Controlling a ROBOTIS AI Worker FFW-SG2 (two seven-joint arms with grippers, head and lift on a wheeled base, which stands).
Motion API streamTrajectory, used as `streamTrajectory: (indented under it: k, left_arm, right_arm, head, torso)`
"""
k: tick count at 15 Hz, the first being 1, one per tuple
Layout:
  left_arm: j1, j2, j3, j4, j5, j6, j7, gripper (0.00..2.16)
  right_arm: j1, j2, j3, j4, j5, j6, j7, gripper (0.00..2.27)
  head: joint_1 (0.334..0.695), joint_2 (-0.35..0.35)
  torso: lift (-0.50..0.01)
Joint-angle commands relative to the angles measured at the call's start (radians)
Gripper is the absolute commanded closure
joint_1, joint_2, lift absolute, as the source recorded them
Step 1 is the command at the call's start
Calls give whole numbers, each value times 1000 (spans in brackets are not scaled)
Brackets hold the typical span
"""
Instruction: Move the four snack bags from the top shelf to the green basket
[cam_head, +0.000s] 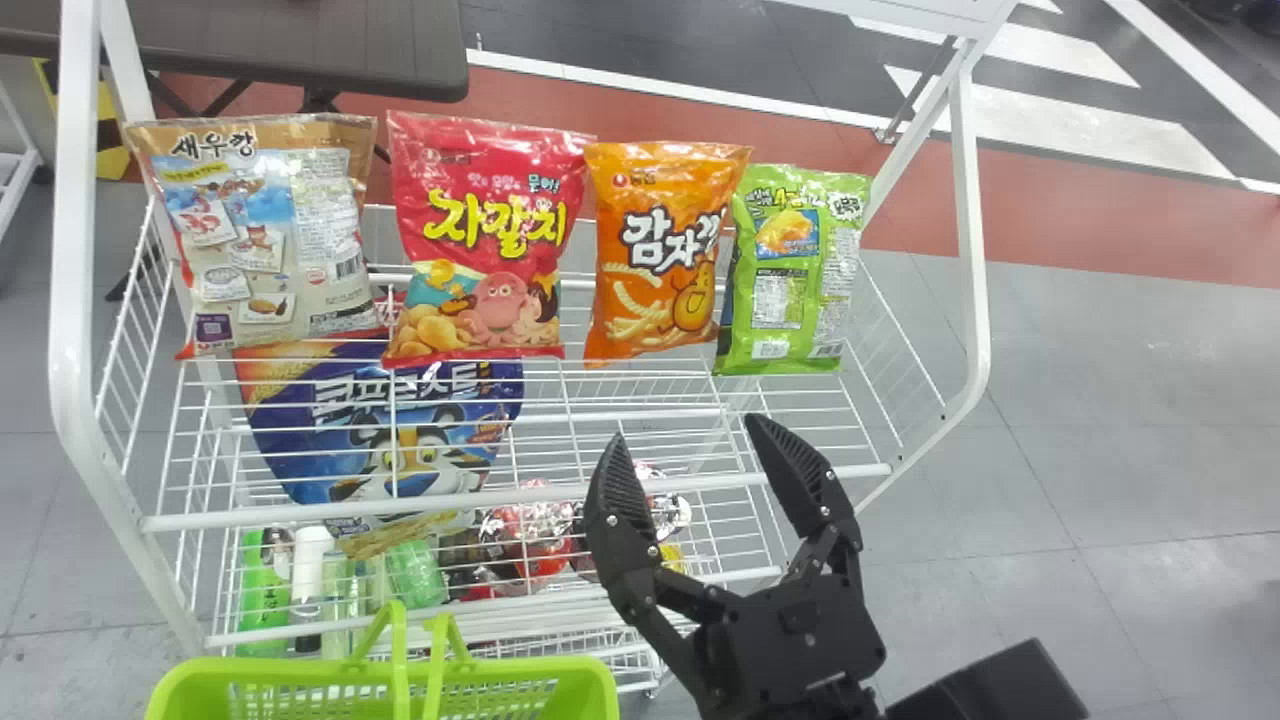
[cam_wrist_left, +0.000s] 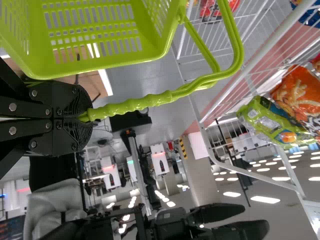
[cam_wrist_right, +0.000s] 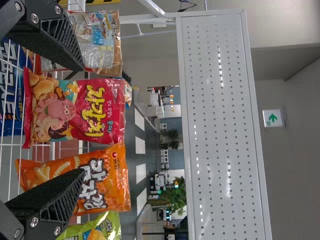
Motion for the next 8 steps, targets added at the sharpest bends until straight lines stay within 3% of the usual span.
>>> streamTrajectory:
  k: [1,8]
  left_arm:
    - [1,-1,2,0,11,-17,0,1163]
    - [1,1,3,-2,20,-20,-3,1163]
  right_arm:
    - [-4,0,-1,1,-1,0,-1,87]
    - [-14,0,-4,5,-1,3,-1,87]
  head:
    - [695,-350]
    - [695,-350]
  torso:
    - [0]
    - [0]
